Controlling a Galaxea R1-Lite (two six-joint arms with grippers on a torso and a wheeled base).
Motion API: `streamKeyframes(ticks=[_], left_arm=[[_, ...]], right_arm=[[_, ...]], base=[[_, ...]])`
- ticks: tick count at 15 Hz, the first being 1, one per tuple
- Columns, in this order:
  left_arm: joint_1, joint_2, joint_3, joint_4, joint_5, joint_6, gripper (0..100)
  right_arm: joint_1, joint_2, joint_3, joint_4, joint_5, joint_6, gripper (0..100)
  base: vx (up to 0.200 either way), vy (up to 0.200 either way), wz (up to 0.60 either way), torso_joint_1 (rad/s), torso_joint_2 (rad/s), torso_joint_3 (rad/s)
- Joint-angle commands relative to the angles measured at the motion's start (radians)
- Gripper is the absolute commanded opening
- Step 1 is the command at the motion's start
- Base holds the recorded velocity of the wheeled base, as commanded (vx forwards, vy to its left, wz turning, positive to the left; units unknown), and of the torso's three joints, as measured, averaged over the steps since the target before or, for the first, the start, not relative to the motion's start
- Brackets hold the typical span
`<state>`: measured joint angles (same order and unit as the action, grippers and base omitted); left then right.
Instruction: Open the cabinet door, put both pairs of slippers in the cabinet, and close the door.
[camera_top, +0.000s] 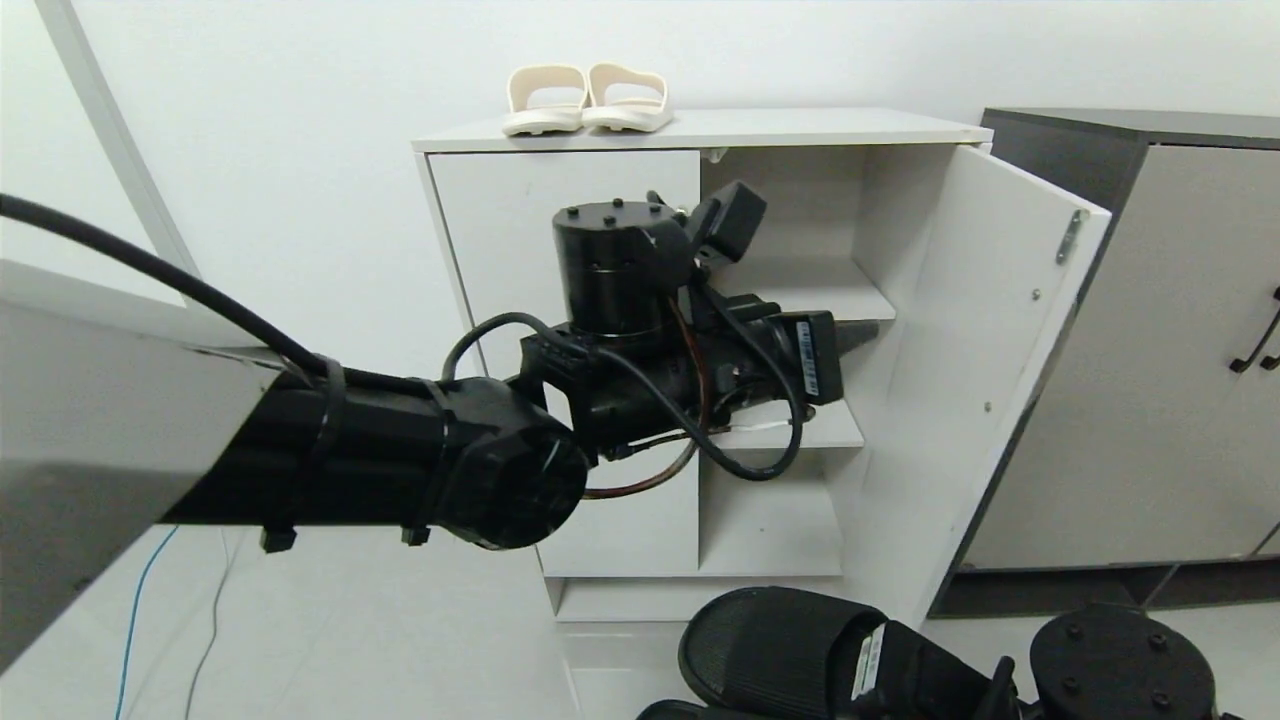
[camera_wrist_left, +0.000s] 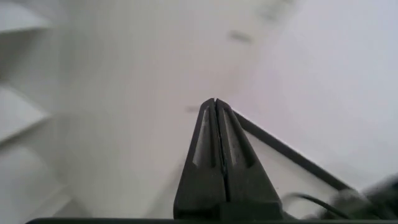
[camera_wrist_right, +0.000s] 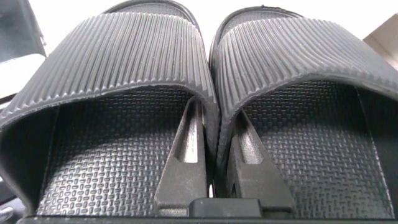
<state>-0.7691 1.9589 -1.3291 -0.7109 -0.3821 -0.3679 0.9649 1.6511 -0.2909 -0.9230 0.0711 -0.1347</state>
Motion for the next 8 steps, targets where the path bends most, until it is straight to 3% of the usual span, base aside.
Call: streamKeyframes(ticks=[1, 6, 7, 8], left_arm=[[0.044, -0.078, 0.065, -0.006, 0.029, 0.000, 0], [0.240, -0.374, 0.426, -0.042, 0.034, 0.006, 0], [0.303, -0.503, 0.596, -0.078, 0.034, 0.009, 0], [0.338, -0.589, 0.693, -0.088, 0.035, 0.014, 0]], right_arm=[[-0.015, 0.007, -0.004, 0.000, -0.001, 0.000, 0], [-0.051, 0.013, -0.010, -0.002, -0.001, 0.001, 0], [-0.052, 0.013, -0.014, -0.002, -0.001, 0.001, 0], [-0.055, 0.013, -0.016, -0.002, -0.001, 0.001, 0]], base=[[0.000, 0.000, 0.00, 0.000, 0.00, 0.000], [0.000, 0.000, 0.00, 0.000, 0.00, 0.000], [0.000, 0.000, 0.00, 0.000, 0.00, 0.000], [0.000, 0.000, 0.00, 0.000, 0.00, 0.000]])
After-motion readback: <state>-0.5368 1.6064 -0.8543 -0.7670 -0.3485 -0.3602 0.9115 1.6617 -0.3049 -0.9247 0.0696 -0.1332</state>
